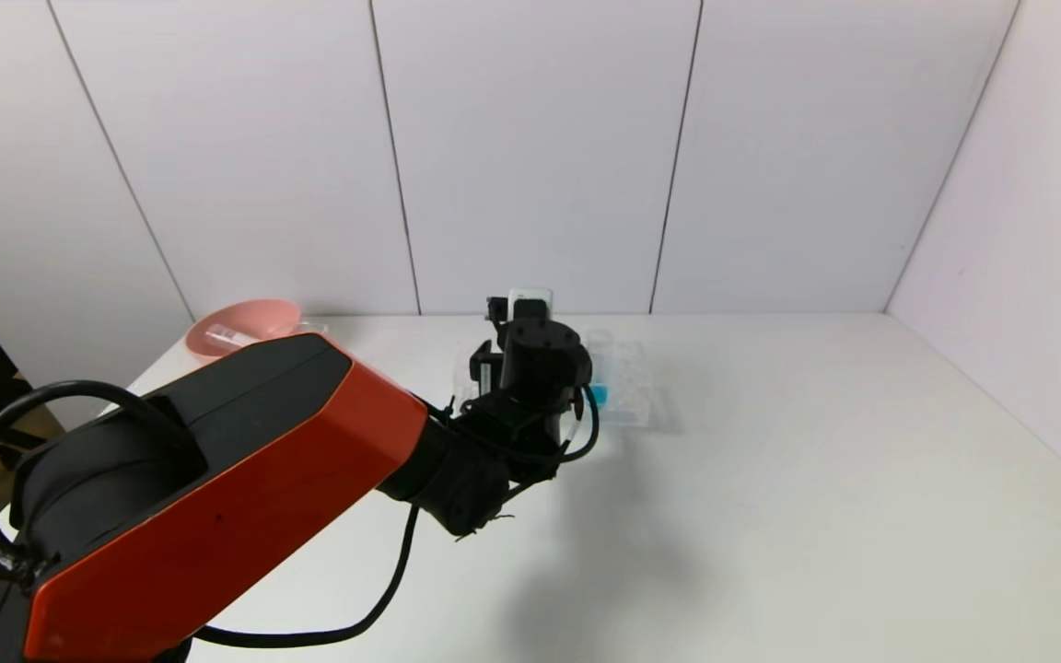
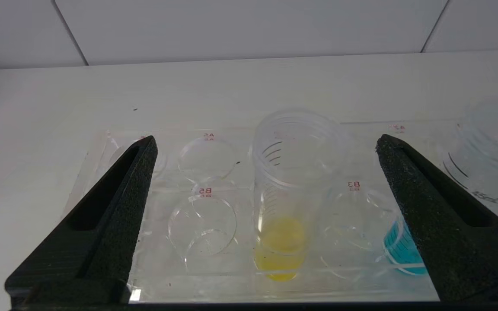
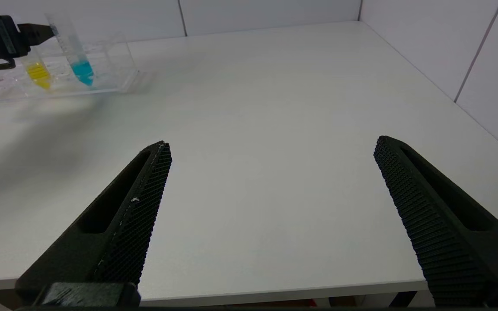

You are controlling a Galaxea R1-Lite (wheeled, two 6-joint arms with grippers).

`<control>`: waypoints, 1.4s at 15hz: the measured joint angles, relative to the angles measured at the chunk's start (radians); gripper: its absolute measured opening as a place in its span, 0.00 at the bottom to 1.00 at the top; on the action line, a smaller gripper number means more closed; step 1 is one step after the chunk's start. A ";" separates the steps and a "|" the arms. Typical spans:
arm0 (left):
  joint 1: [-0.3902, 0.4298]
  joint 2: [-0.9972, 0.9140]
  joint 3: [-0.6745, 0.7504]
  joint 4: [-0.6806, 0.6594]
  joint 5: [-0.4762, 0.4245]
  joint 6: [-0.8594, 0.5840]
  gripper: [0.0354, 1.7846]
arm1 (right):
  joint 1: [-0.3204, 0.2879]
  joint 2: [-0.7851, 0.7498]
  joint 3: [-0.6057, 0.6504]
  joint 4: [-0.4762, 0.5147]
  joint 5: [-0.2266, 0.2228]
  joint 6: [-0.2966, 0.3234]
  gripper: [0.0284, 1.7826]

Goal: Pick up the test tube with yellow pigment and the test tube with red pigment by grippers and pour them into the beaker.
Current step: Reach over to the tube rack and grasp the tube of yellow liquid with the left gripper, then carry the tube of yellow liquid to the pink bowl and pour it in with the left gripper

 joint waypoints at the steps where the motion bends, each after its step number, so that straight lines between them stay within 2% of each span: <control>1: 0.000 0.003 -0.006 -0.001 0.000 0.000 0.99 | 0.000 0.000 0.000 0.000 0.000 0.000 0.96; 4: 0.000 0.008 -0.013 -0.001 0.000 0.000 0.90 | 0.000 0.000 0.000 0.000 0.000 0.000 0.96; 6: 0.001 0.010 -0.014 -0.003 0.000 0.000 0.77 | 0.000 0.000 0.000 0.000 0.000 0.000 0.96; 11: -0.001 0.011 -0.016 -0.003 -0.002 0.000 0.28 | 0.000 0.000 0.000 0.000 0.000 0.000 0.96; 13: -0.001 0.011 -0.017 -0.003 -0.001 0.000 0.24 | 0.000 0.000 0.000 0.000 0.000 0.000 0.96; 21: -0.003 0.005 -0.039 0.000 0.004 0.033 0.25 | 0.000 0.000 0.000 0.000 0.000 0.000 0.96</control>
